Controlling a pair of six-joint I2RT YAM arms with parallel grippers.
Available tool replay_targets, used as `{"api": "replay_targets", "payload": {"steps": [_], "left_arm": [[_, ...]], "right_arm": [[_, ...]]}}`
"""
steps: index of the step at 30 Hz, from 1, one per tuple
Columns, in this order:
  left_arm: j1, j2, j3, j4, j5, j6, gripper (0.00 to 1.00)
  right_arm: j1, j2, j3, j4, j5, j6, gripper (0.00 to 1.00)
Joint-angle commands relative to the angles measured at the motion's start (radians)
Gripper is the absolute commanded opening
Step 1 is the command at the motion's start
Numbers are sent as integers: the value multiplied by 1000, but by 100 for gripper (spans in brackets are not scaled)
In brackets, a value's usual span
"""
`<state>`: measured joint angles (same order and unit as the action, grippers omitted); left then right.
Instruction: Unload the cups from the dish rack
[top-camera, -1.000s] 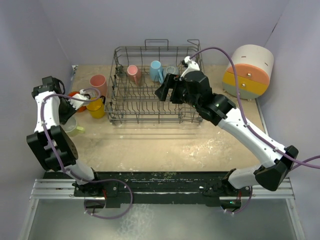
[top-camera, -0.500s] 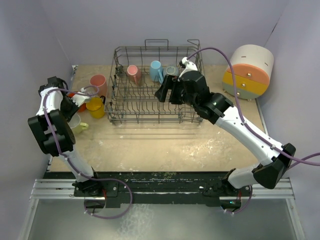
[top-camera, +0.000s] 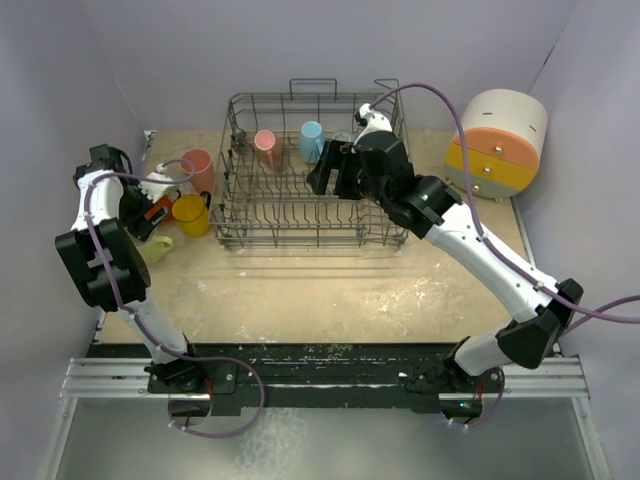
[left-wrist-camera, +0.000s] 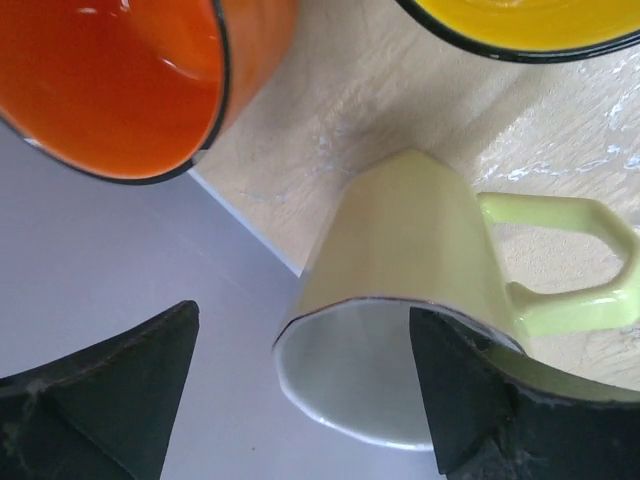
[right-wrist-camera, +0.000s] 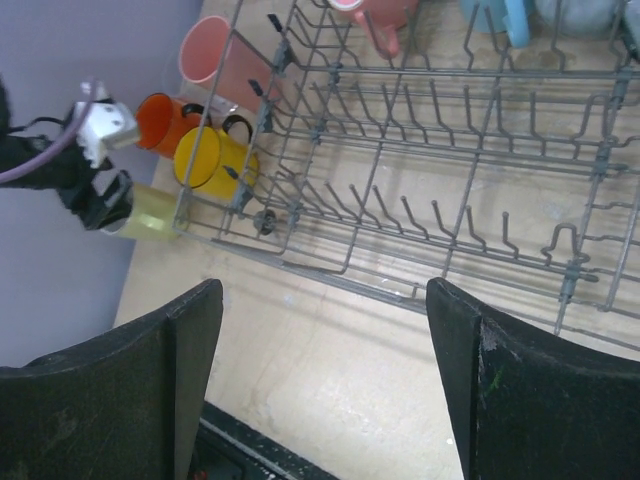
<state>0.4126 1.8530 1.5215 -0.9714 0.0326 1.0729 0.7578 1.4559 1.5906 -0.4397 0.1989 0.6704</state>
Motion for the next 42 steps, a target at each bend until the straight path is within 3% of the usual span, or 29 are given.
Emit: {"api": "replay_targets", "payload": {"steps": [1,5,6,10,17,21,30,42], "left_arm": [[6,-87,111,-44,81,-13,90],[6,-136,226,-161,146,-19,90],[6,-150,247,-181,164,-19,99],[6,-228,316,-230,283,-47,99],[6,-339,328,-70,548,-373,99],[6,-308,364,-89,628,-439,99],[5,-363,235,-9,675,-439,99],[5,-352,221,-3,677,-435,99]], "right_arm": [[-10,38,90,-41,69,-57,85],[-41,94,150,-40,82,-104,86],[-56,118,171,-38,82,-119,86],[-118,246,292,-49,108,-188,86],[-235,557,545,-86,123,-280,83],[-263,687,675,-130,165,-339,79],[-317,802,638,-79,165,-413,65],[-333,906,670,-42,167,-476,54]]}}
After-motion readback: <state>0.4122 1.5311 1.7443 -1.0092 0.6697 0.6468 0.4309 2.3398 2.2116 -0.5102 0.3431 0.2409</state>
